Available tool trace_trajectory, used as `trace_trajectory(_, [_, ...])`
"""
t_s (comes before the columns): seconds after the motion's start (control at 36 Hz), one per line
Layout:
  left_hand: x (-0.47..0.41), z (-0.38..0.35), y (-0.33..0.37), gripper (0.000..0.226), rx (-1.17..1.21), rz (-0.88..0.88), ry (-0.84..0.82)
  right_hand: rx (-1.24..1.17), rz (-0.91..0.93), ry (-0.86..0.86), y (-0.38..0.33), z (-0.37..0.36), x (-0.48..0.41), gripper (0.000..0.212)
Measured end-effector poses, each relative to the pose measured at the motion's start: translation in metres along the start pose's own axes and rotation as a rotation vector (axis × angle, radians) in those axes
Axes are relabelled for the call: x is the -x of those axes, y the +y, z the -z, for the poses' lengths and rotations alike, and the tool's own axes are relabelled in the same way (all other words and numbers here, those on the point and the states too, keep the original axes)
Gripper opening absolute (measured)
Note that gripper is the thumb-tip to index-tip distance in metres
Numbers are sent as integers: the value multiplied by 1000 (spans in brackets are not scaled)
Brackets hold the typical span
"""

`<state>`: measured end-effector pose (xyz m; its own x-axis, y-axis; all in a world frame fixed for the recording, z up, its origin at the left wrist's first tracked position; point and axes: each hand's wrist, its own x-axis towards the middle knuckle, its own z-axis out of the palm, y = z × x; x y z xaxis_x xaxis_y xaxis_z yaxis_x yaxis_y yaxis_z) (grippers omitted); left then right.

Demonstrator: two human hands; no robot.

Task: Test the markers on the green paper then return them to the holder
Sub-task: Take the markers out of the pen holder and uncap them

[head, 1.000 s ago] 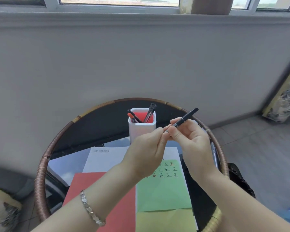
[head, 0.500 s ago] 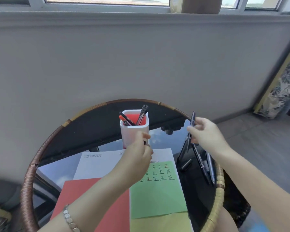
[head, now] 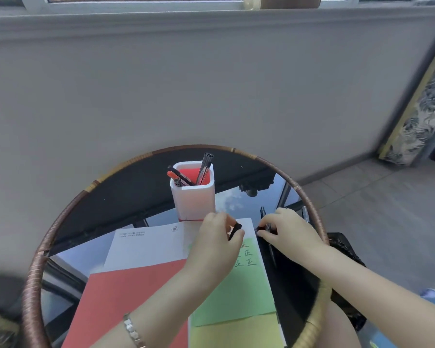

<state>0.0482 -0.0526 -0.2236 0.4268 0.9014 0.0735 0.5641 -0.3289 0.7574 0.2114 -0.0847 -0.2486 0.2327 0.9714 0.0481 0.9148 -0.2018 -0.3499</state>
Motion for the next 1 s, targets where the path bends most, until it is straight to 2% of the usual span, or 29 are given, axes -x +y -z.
trace_trajectory(0.22, [-17, -51, 25, 22, -286, 7, -174, 13, 66, -18, 24, 8, 7, 24])
trace_trajectory(0.42, [-21, -59, 35, 27, -307, -14, -216, -83, 74, 24, 31, 16, 8, 24])
trace_trajectory(0.56, [-20, -35, 25, 29, -245, -62, -150, -228, 141, 119, 4, 33, -3, 20])
trace_trajectory(0.67, [-18, 0, 20, 23, -155, -87, -21, -393, 107, 225, -38, 44, -25, 19])
trace_trajectory(0.78, [-15, 37, 15, 21, -128, -93, 99, -556, 8, 134, -79, 49, -61, 51])
trace_trajectory(0.86, [-14, 59, 5, 19, -160, -75, 160, -543, -33, 85, -104, 55, -83, 62])
trace_trajectory(0.92, [-12, 69, -2, 18, -154, -59, 188, -454, -51, 75, -114, 56, -95, 58])
trace_trajectory(1.0, [-7, 81, -12, 18, -137, -43, 210, -355, -60, 93, -121, 50, -106, 38])
